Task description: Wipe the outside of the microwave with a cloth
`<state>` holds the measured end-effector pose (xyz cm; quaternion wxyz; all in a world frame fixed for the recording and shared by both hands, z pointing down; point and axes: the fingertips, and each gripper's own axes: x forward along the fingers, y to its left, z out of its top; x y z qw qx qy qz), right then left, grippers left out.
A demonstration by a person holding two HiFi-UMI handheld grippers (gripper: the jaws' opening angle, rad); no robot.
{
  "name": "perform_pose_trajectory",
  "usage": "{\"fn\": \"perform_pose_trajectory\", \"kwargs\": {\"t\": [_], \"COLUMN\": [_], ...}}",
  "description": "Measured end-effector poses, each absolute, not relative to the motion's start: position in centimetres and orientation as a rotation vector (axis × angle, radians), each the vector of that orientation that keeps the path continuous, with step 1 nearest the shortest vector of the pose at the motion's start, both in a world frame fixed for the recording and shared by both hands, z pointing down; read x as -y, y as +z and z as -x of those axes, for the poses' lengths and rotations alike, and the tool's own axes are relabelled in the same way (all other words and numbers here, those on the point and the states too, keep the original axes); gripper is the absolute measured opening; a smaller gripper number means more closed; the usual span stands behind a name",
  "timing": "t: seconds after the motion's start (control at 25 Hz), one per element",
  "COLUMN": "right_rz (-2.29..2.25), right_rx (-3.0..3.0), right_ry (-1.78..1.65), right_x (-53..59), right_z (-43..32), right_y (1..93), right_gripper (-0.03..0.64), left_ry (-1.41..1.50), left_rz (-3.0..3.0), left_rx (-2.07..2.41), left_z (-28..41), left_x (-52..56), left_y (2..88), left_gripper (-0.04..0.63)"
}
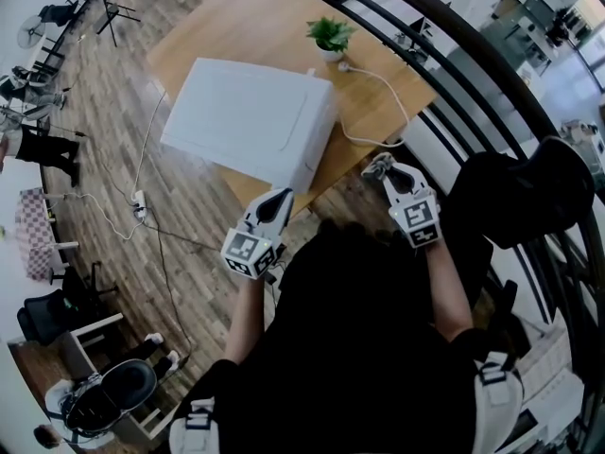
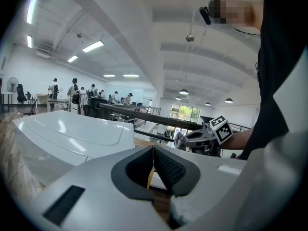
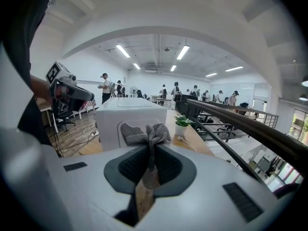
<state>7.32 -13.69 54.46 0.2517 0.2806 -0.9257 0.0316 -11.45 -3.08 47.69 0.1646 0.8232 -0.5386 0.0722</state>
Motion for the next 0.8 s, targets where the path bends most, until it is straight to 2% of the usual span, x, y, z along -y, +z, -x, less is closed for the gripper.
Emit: {"fn": "perform_pose_trajectory", "kwargs": {"t": [0.8], "right_rz": [-0.749], "right_rx": [2.541], "right_ry": [0.071], "right_x": [14.1], "right_z": [-6.8], "right_y": [54.4], "right_gripper": [0.029], "left_ry": [0.235], "left_rz": [-2.337], "left_rx": [1.552], "left_z": [11.1], "left_x": [2.3], "left_y": [47.4], "left_gripper": [0.003]}}
